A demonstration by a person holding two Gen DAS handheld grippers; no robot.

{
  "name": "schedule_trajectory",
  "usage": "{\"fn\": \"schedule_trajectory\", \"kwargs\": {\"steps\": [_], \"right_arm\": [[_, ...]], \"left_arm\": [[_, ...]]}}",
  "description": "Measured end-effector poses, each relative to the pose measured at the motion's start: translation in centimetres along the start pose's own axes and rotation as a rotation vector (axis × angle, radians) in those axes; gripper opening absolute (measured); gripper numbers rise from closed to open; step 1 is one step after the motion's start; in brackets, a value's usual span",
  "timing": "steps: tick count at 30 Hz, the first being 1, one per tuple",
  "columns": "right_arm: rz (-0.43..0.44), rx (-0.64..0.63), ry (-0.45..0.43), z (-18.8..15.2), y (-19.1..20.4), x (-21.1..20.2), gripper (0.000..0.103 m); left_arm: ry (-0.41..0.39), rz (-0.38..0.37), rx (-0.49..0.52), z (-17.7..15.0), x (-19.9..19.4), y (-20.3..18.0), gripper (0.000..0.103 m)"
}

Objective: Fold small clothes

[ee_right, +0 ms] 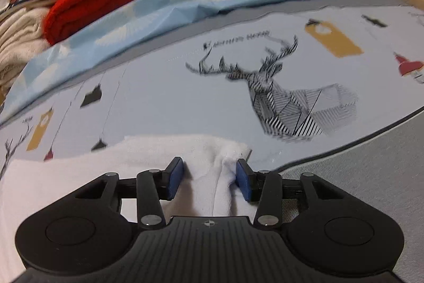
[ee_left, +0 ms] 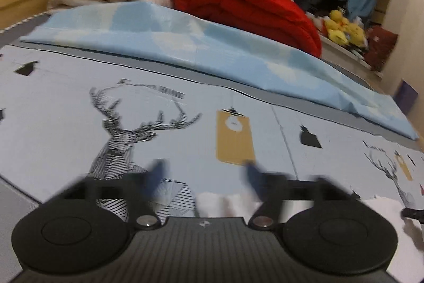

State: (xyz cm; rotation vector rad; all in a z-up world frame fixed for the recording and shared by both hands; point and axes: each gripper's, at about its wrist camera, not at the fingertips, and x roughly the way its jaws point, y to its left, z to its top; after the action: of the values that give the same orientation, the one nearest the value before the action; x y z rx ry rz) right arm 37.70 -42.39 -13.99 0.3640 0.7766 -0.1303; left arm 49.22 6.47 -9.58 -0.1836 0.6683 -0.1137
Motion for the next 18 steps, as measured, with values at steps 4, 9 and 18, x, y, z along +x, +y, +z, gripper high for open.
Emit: {"fn": "schedule_trajectory", "kwargs": {"steps": [4,9,18], "right_arm": [[-0.002,0.031,-0.092,0.7,0.0,-1.6,0.049],[0.013,0.052,-0.049,1.0,-0.3,-4.2,0.049],[0.077,0.024,-0.01,-4.9,-0.6,-14.9,0.061]], "left_arm": [[0.033,-0.007,0.007,0.3,-1.3,0.4,0.089],[0.097,-0.01,0.04,-0.5,-6.3,1.0,0.089],[0.219,-0.114,0.273,-11.3,-17.7,1.0,0.089]]}}
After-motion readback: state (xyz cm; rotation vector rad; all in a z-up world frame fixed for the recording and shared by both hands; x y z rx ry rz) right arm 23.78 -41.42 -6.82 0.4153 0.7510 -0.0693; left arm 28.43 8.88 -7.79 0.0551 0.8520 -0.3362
